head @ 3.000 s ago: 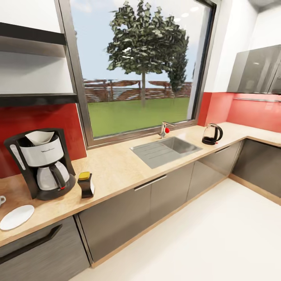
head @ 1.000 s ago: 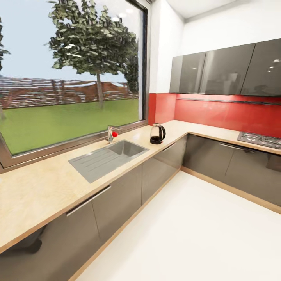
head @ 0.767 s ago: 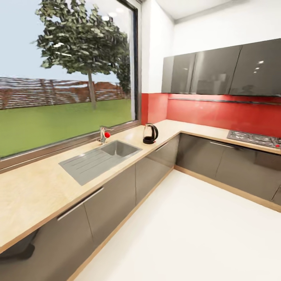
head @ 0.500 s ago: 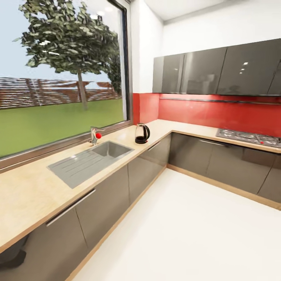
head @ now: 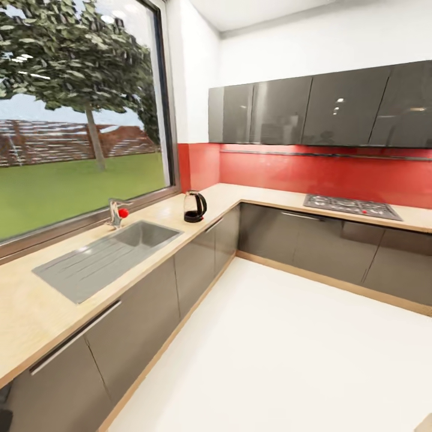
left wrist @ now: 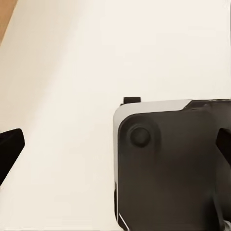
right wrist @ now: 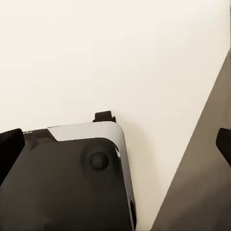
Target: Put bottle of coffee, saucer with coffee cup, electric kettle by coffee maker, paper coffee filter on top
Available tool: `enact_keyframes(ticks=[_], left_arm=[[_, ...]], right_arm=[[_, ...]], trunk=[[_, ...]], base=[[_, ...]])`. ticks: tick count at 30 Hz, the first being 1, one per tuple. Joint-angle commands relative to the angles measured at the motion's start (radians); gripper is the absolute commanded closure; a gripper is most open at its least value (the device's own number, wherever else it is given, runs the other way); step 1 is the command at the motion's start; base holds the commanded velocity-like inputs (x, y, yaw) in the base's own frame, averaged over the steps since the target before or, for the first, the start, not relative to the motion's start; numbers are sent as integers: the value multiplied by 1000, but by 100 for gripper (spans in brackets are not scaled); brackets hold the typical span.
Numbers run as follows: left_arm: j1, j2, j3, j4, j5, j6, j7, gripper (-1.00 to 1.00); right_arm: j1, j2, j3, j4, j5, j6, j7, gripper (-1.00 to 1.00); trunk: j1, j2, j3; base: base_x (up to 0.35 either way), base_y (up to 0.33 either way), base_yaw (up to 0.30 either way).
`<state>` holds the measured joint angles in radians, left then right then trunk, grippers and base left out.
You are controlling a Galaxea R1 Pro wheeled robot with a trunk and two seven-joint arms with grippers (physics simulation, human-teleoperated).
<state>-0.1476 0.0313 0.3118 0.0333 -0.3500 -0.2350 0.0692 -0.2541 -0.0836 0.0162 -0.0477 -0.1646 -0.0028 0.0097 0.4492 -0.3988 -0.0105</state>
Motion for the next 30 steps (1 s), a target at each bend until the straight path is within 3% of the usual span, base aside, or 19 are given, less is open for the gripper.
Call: enact_keyframes(ticks=[1,20,30], left_arm=[[-1,2,5,4,-11,-6,6,-100],[-1,9,4,4,-12,-7,6,-100],[-1,9,4,3,-12,-7,6,-100]], right_arm=[[-1,0,2,0,-9,0,1,-100],[-1,2,5,0,-7,0,-5,-100],[-1,2,5,1,-7,-1,-4,-100]], trunk=[[1,-1,-1],[1,-1,-1],[1,-1,-1]], base=[[275,0,-193],[328,-3,-26],[302,-160,0]])
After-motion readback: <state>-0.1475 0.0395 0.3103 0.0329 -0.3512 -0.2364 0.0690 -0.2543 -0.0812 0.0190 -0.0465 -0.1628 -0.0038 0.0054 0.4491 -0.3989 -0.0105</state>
